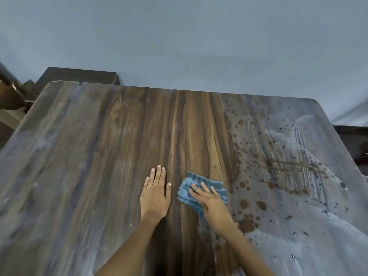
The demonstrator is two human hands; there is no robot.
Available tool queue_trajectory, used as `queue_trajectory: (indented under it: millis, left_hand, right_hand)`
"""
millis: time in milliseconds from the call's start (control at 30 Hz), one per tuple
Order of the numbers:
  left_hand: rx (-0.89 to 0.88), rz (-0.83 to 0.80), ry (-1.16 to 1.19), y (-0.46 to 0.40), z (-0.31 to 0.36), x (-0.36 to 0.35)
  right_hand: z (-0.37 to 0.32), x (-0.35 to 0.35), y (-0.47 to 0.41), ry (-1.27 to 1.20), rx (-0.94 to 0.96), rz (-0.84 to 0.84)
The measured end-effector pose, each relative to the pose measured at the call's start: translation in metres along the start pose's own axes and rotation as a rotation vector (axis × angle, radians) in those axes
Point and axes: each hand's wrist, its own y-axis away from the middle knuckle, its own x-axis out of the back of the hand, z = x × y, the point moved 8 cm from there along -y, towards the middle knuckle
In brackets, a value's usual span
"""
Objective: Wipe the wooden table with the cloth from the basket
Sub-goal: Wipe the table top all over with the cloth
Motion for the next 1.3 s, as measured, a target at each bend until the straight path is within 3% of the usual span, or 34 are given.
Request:
queue_trajectory:
  millis: [67, 200, 367, 533, 600, 700, 733, 867, 1033, 1133, 1300]
  left_hand:
    - [-0.012, -0.003, 0.008, 0.004, 0.0, 0.0]
    - [-0.033, 0.005, 0.008, 0.014, -0.002, 0.0]
    - [-0.066, 0.008, 0.019, 0.025, -0.003, 0.003]
    - [-0.087, -0.004, 0.023, 0.033, -0.007, 0.004]
    - [-0.086, -0.008, 0.023, 0.034, -0.009, 0.003]
    - [-0.097, -0.022, 0.028, 0.036, -0.009, 0.002]
    - [-0.102, -0.018, 0.031, 0.037, -0.009, 0.004]
    - [-0.11, -0.038, 0.041, 0.043, -0.008, 0.004]
    - [-0.076, -0.068, 0.051, 0.052, -0.008, 0.003]
    - [-0.038, -0.075, 0.035, 0.06, -0.006, 0.003]
    - [-0.003, -0.092, 0.024, 0.069, -0.004, 0.003]
  right_hand:
    - [0.021, 0.0, 0.018, -0.033, -0.029, 0.007]
    - [0.072, 0.038, 0.03, -0.262, -0.278, 0.37]
    - [0.073, 0.056, -0.021, -0.239, -0.413, 0.38]
    - [0.005, 0.029, -0.026, -0.242, -0.199, 0.312]
    - [-0.02, 0.006, -0.014, -0.191, -0.098, 0.214]
    - [-0.029, -0.022, 0.019, -0.165, 0.049, 0.066]
    - [-0.02, -0.024, 0.029, -0.244, 0.065, 0.095]
    - [0.045, 0.003, 0.051, -0.475, -0.203, 0.351]
    - [0.056, 0.027, 0.012, -0.398, -0.388, 0.431]
    - [0.026, 0.02, -0.002, -0.374, -0.269, 0.393]
    - [-0.025, -0.017, 0.028, -0.294, 0.096, 0.208]
